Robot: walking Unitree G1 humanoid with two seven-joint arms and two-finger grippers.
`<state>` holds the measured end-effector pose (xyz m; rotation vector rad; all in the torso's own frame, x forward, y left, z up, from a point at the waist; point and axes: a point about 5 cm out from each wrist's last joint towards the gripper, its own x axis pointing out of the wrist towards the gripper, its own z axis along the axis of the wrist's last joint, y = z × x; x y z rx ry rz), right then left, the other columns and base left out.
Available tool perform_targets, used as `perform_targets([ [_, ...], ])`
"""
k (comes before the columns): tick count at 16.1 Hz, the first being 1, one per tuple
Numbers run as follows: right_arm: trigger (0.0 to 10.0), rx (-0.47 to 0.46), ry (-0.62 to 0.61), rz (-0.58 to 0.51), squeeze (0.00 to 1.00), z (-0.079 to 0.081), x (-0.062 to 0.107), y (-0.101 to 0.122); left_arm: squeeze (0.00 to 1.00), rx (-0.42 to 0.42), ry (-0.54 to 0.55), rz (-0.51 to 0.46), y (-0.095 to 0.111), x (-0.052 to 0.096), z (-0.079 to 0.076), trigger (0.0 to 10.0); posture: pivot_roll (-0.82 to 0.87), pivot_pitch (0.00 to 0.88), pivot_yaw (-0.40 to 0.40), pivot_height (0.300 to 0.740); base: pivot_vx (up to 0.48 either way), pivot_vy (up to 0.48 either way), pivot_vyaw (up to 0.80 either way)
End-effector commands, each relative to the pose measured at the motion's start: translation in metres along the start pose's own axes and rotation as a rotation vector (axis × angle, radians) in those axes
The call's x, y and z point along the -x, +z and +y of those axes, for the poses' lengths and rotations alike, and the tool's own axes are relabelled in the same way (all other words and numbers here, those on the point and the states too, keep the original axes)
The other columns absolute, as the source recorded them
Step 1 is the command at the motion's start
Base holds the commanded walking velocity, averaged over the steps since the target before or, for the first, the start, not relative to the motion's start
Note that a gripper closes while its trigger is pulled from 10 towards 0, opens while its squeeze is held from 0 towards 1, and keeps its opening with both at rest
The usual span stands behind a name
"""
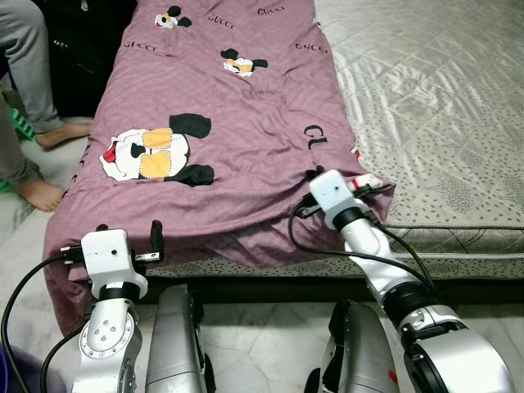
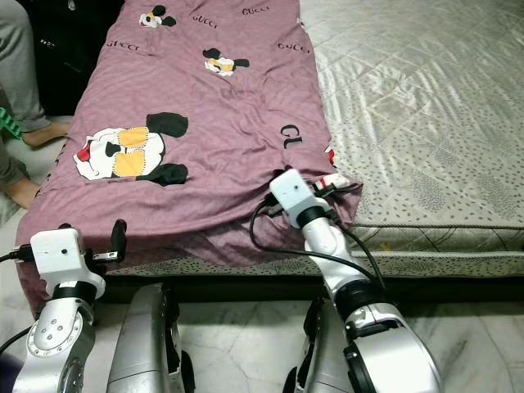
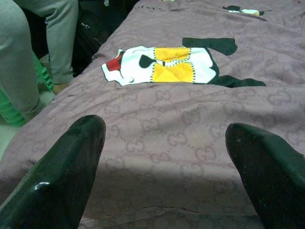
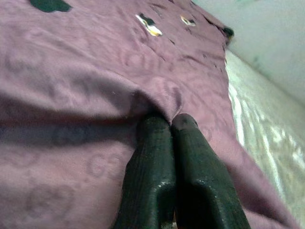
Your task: Clean up the room
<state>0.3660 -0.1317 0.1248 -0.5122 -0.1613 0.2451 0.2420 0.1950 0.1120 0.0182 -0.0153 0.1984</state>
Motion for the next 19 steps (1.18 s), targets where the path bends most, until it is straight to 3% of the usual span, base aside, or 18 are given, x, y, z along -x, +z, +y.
perform_targets([
  [1, 0.0, -0.04, -0.04, 0.056, 0.0, -0.011, 0.009, -0.014, 0.0, 0.0, 0.009, 0.017, -0.004, 0.002, 0.002, 10.0, 0.13, 0.162, -0.011, 0.507, 0.0, 0.0, 0.0],
  [7, 0.0, -0.138, -0.099, 0.106, 0.0, -0.039, 0.06, -0.046, 0.0, -0.005, 0.007, 0.022, -0.005, 0.003, 0.004, 10.0, 0.11, 0.164, -0.009, 0.507, 0.0, 0.0, 0.0],
  [8, 0.0, -0.157, -0.089, 0.104, 0.0, -0.037, 0.083, -0.047, 0.0, -0.008, 0.001, 0.024, -0.006, 0.003, 0.005, 10.0, 0.1, 0.164, -0.006, 0.507, 0.0, 0.0, 0.0],
  [11, 0.0, -0.215, -0.043, 0.118, 0.0, -0.024, 0.124, -0.038, 0.0, -0.011, -0.017, 0.028, -0.006, 0.003, 0.004, 10.0, 0.09, 0.164, 0.0, 0.507, 0.0, 0.0, 0.0],
  [14, 0.0, -0.219, 0.007, 0.146, 0.0, -0.013, 0.155, -0.031, 0.0, -0.014, -0.025, 0.03, -0.007, 0.002, 0.004, 10.0, 0.07, 0.163, 0.0, 0.507, 0.0, 0.0, 0.0],
  [18, 0.0, -0.244, 0.036, 0.272, 0.0, -0.001, 0.191, -0.034, 0.0, -0.005, -0.044, 0.04, -0.009, 0.001, 0.0, 10.0, 0.06, 0.158, 0.003, 0.507, 0.0, 0.0, 0.0],
  [19, 9.0, -0.243, 0.043, 0.291, 0.0, 0.001, 0.191, -0.035, 0.0, -0.003, -0.05, 0.043, -0.01, 0.001, -0.002, 10.0, 0.06, 0.158, 0.003, 0.507, 0.0, 0.0, 0.0],
])
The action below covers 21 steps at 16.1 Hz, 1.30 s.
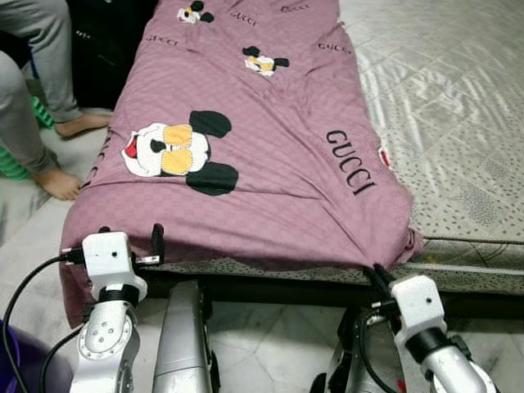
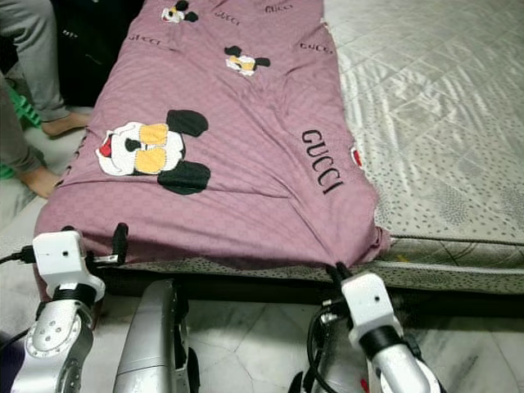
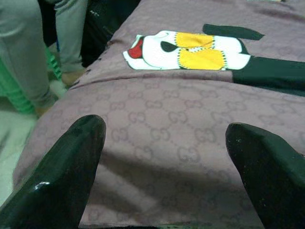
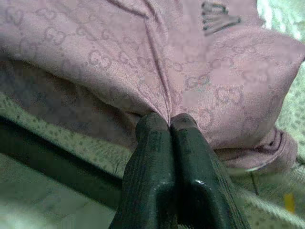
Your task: Clean up the room
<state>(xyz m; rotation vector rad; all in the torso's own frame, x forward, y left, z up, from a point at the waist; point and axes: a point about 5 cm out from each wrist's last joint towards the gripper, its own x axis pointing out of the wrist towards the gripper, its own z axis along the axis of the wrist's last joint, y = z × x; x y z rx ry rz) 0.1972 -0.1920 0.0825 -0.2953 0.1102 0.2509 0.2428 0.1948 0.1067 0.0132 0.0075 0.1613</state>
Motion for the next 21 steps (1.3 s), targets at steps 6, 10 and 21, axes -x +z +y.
perform_targets([
  [6, 10.0, 0.076, -0.158, 0.11, 1.0, -0.038, -0.017, -0.011, 0.0, -0.005, -0.016, 0.026, -0.005, -0.002, 0.0, 10.0, 0.06, 0.144, -0.004, 0.507, 0.0, 0.0, 0.0],
  [10, 10.0, 0.128, -0.333, 0.11, 1.0, -0.068, -0.022, -0.005, 0.0, -0.004, -0.012, 0.03, -0.007, 0.0, 0.0, 10.0, 0.06, 0.145, -0.007, 0.507, 0.0, 0.0, 0.0],
  [21, 10.0, -0.306, -0.158, -0.005, 1.0, -0.012, -0.161, 0.071, 0.0, -0.003, -0.017, 0.004, 0.001, -0.005, -0.002, 10.0, 0.11, 0.14, -0.001, 0.507, 0.0, 0.0, 0.0],
])
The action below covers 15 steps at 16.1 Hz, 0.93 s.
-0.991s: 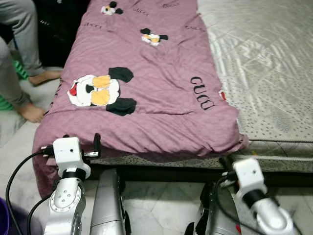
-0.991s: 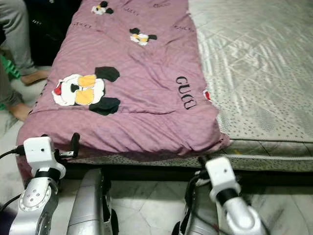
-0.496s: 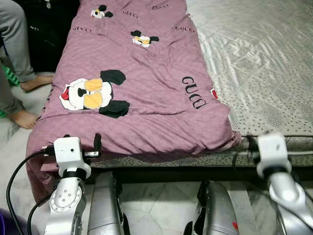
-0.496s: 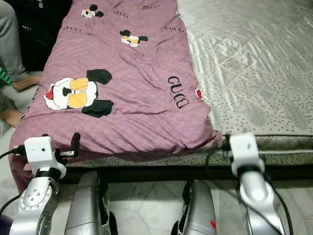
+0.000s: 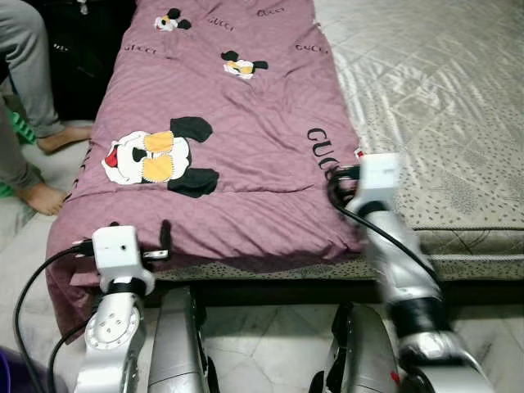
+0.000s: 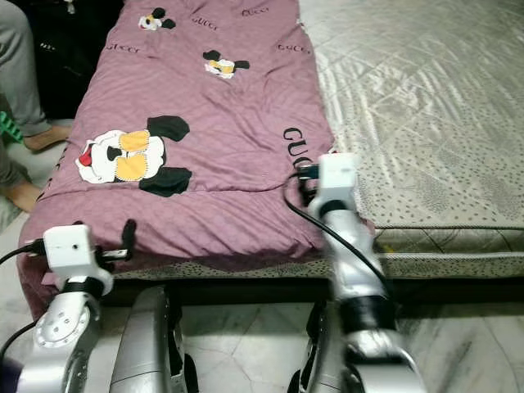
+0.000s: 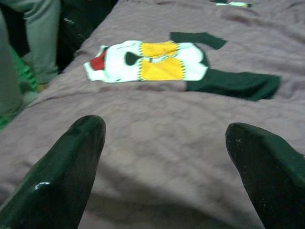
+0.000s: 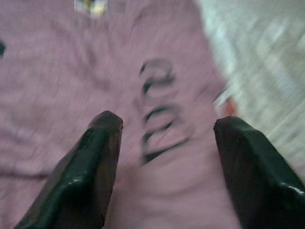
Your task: Clean up the room
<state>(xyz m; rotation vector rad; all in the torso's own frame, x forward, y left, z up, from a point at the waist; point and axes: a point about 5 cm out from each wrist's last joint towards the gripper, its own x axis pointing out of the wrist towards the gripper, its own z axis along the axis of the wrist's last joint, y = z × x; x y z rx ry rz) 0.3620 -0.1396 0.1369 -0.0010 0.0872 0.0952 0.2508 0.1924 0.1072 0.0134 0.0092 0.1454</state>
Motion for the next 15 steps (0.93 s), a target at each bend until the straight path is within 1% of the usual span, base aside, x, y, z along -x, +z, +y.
perform_targets([
  [1, 10.0, 0.019, -0.02, 0.086, 1.0, -0.002, 0.0, -0.015, 0.0, -0.004, 0.004, 0.004, 0.001, 0.003, 0.003, 10.0, 0.12, 0.144, -0.004, 0.507, 0.0, 0.0, 0.0],
  [2, 10.0, 0.015, -0.041, 0.163, 1.0, -0.006, 0.001, -0.029, 0.0, -0.005, 0.006, 0.008, 0.0, 0.004, 0.003, 10.0, 0.12, 0.146, -0.006, 0.507, 0.0, 0.0, 0.0],
  [3, 10.0, -0.015, -0.071, 0.226, 1.0, -0.011, 0.004, -0.041, 0.0, -0.006, 0.008, 0.013, -0.001, 0.005, 0.004, 10.0, 0.12, 0.146, -0.006, 0.507, 0.0, 0.0, 0.0],
  [4, 10.0, -0.054, -0.119, 0.303, 1.0, -0.022, 0.01, -0.056, 0.0, -0.005, 0.008, 0.018, -0.002, 0.005, 0.004, 10.0, 0.12, 0.146, -0.006, 0.507, 0.0, 0.0, 0.0],
  [7, 10.0, -0.025, -0.193, 0.418, 1.0, -0.046, 0.029, -0.081, 0.0, -0.005, 0.006, 0.031, -0.004, 0.005, 0.002, 10.0, 0.11, 0.147, -0.007, 0.507, 0.0, 0.0, 0.0],
  [8, 10.0, -0.016, -0.22, 0.462, 1.0, -0.056, 0.039, -0.091, 0.0, -0.007, 0.006, 0.035, -0.005, 0.005, 0.002, 10.0, 0.11, 0.146, -0.006, 0.507, 0.0, 0.0, 0.0],
  [9, 10.0, 0.014, -0.247, 0.511, 1.0, -0.067, 0.052, -0.1, 0.0, -0.008, 0.008, 0.038, -0.006, 0.005, 0.002, 10.0, 0.1, 0.145, -0.007, 0.507, 0.0, 0.0, 0.0],
  [11, 10.0, 0.045, -0.283, 0.549, 1.0, -0.079, 0.068, -0.109, 0.0, -0.008, 0.009, 0.039, -0.006, 0.004, 0.002, 10.0, 0.1, 0.144, -0.008, 0.507, 0.0, 0.0, 0.0],
  [12, 10.0, 0.061, -0.316, 0.564, 1.0, -0.088, 0.082, -0.112, 0.0, -0.008, 0.01, 0.041, -0.006, 0.004, 0.002, 10.0, 0.09, 0.143, -0.01, 0.507, 0.0, 0.0, 0.0],
  [13, 10.0, 0.081, -0.345, 0.556, 1.0, -0.094, 0.091, -0.111, 0.0, -0.008, 0.011, 0.043, -0.007, 0.004, 0.002, 10.0, 0.09, 0.143, -0.009, 0.507, 0.0, 0.0, 0.0],
  [14, 10.0, 0.095, -0.36, 0.542, 1.0, -0.096, 0.097, -0.11, 0.0, -0.007, 0.01, 0.045, -0.008, 0.005, 0.002, 10.0, 0.08, 0.142, -0.007, 0.507, 0.0, 0.0, 0.0],
  [15, 10.0, 0.078, -0.373, 0.463, 1.0, -0.095, 0.104, -0.101, 0.0, -0.005, 0.007, 0.043, -0.008, 0.005, 0.001, 10.0, 0.07, 0.14, -0.006, 0.507, 0.0, 0.0, 0.0],
])
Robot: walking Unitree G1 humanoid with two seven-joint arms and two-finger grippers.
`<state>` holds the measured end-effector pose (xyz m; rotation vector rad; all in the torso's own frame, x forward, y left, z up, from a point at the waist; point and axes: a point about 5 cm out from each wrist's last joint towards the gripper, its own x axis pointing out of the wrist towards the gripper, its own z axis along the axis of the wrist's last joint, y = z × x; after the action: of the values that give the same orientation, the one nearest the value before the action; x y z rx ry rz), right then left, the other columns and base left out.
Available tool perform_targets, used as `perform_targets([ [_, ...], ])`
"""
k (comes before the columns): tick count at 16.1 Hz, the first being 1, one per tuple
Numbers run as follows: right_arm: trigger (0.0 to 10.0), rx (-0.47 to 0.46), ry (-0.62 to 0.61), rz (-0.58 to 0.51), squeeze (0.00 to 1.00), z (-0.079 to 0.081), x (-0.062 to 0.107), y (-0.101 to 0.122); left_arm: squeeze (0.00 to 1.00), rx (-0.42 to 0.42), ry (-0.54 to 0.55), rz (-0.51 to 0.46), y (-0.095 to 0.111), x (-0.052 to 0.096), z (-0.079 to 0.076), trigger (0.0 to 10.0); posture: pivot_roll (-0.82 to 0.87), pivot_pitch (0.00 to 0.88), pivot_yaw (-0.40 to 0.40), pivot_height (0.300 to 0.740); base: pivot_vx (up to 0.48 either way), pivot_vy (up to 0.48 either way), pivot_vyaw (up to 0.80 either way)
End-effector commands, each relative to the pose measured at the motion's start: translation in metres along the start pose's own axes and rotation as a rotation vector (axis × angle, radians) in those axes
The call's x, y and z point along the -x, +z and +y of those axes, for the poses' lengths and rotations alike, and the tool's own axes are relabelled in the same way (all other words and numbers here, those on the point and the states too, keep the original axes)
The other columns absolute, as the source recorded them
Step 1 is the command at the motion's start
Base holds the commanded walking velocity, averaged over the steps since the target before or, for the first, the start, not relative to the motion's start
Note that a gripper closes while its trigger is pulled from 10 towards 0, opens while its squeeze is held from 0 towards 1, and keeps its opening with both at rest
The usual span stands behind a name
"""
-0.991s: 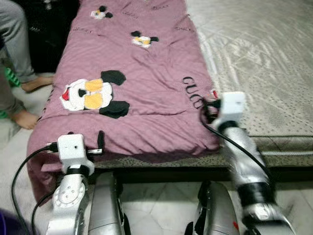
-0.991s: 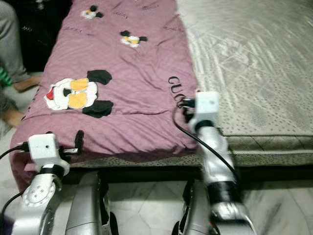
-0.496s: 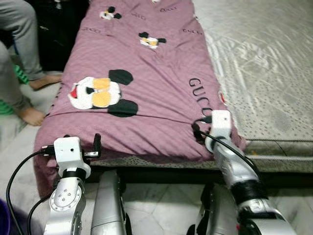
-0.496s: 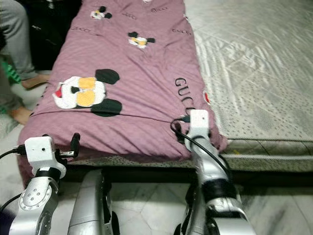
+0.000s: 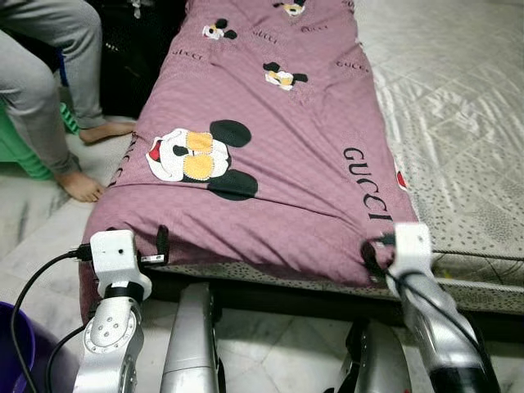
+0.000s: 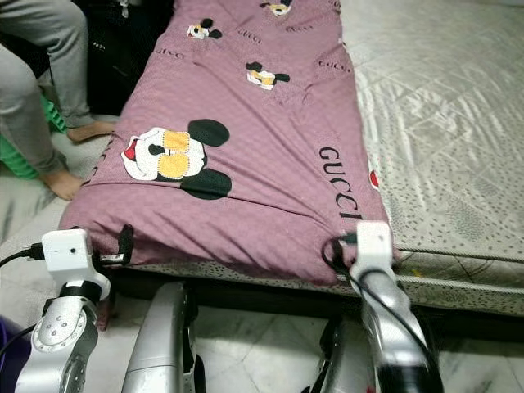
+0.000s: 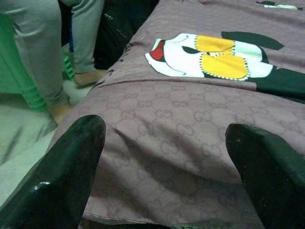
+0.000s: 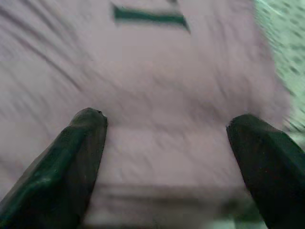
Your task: Clean up the room
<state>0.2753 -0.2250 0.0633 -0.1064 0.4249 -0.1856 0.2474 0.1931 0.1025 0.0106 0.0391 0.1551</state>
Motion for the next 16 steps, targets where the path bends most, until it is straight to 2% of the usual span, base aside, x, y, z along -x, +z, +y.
perform_targets([
  [1, 10.0, -0.027, -0.079, 0.048, 1.0, -0.017, 0.008, -0.018, 0.0, -0.002, -0.005, 0.007, -0.002, 0.002, -0.001, 10.0, 0.07, 0.14, -0.006, 0.507, 0.0, 0.0, 0.0],
  [3, 10.0, -0.006, -0.062, -0.047, 1.0, -0.01, 0.012, -0.006, 0.0, 0.006, -0.011, -0.008, 0.0, 0.001, -0.003, 10.0, 0.07, 0.135, -0.003, 0.507, 0.0, 0.0, 0.0],
  [5, 10.0, -0.041, 0.023, -0.301, 1.0, 0.014, 0.017, 0.042, 0.0, 0.014, -0.016, -0.021, 0.002, -0.001, -0.007, 10.0, 0.06, 0.118, 0.002, 0.507, 0.0, 0.0, 0.0],
  [6, 10.0, -0.022, 0.036, -0.383, 1.0, 0.021, 0.019, 0.06, 0.0, 0.015, -0.016, -0.023, 0.002, -0.002, -0.007, 10.0, 0.06, 0.109, 0.003, 0.507, 0.0, 0.0, 0.0],
  [7, 10.0, -0.005, 0.039, -0.484, 0.62, 0.028, 0.022, 0.083, 0.0, 0.017, -0.014, -0.024, 0.002, -0.002, -0.007, 10.0, 0.06, 0.099, 0.003, 0.507, 0.0, 0.0, 0.0],
  [8, 10.0, 0.006, 0.035, -0.521, 0.0, 0.03, 0.024, 0.092, 0.0, 0.017, -0.013, -0.025, 0.001, -0.002, -0.007, 10.0, 0.06, 0.091, 0.003, 0.507, 0.0, 0.0, 0.0],
  [11, 10.0, -0.023, 0.04, -0.582, 0.0, 0.035, 0.027, 0.109, 0.0, 0.021, -0.009, -0.03, 0.001, -0.003, -0.008, 10.0, 0.06, 0.073, 0.0, 0.507, 0.0, 0.0, 0.0],
  [16, 10.0, -0.147, 0.095, -0.564, 0.0, 0.043, 0.024, 0.106, 0.0, 0.042, -0.01, -0.066, 0.005, -0.006, -0.012, 10.0, 0.05, 0.046, 0.007, 0.516, 0.0, 0.0, -0.08],
])
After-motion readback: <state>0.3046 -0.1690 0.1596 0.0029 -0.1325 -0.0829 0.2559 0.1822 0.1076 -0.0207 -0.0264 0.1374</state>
